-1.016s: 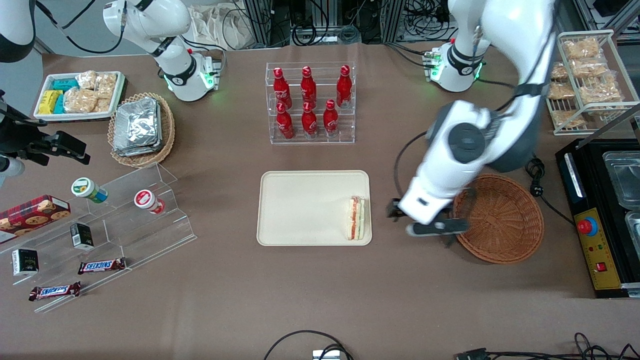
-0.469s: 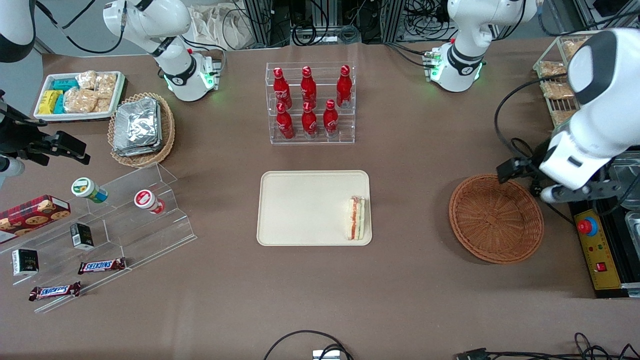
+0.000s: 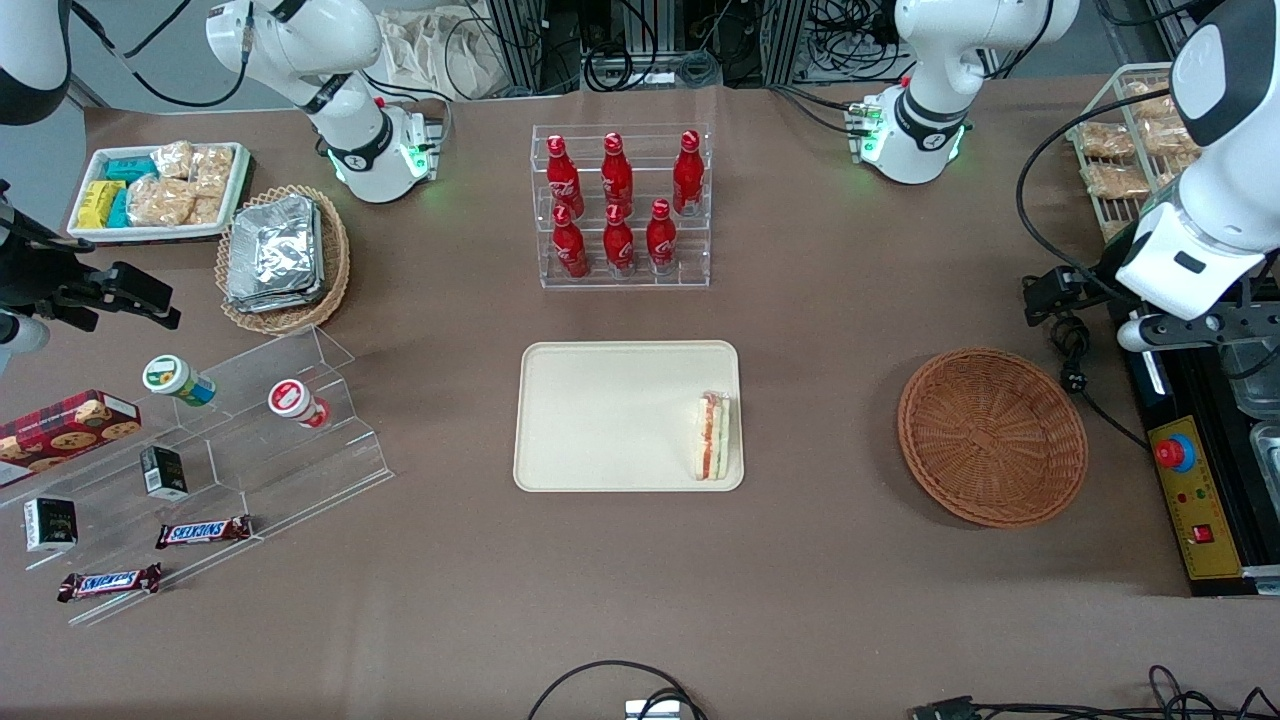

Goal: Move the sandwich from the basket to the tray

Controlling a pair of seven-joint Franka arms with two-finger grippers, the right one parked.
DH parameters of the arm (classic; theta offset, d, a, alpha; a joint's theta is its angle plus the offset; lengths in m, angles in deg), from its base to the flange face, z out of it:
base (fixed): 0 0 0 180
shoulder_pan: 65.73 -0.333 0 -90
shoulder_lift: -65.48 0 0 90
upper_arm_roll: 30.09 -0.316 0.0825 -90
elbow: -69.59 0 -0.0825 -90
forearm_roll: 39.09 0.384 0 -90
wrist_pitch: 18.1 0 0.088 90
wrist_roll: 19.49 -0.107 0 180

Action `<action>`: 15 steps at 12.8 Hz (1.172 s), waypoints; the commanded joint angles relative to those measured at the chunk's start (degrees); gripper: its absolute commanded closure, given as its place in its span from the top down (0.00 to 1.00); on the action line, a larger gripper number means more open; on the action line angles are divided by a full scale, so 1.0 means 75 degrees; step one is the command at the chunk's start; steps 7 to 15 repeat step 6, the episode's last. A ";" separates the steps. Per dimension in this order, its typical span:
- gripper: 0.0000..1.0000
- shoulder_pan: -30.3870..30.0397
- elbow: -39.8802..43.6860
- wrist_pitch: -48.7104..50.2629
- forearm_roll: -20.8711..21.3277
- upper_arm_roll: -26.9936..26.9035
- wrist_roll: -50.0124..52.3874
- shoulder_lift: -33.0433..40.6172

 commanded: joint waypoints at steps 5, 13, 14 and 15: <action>1.00 -0.0093 -0.0019 0.0141 0.0290 0.0101 0.0617 0.0125; 1.00 -0.0093 -0.0019 0.0153 0.0290 0.0101 0.0629 0.0125; 1.00 -0.0093 -0.0019 0.0153 0.0290 0.0101 0.0629 0.0125; 1.00 -0.0093 -0.0019 0.0153 0.0290 0.0101 0.0629 0.0125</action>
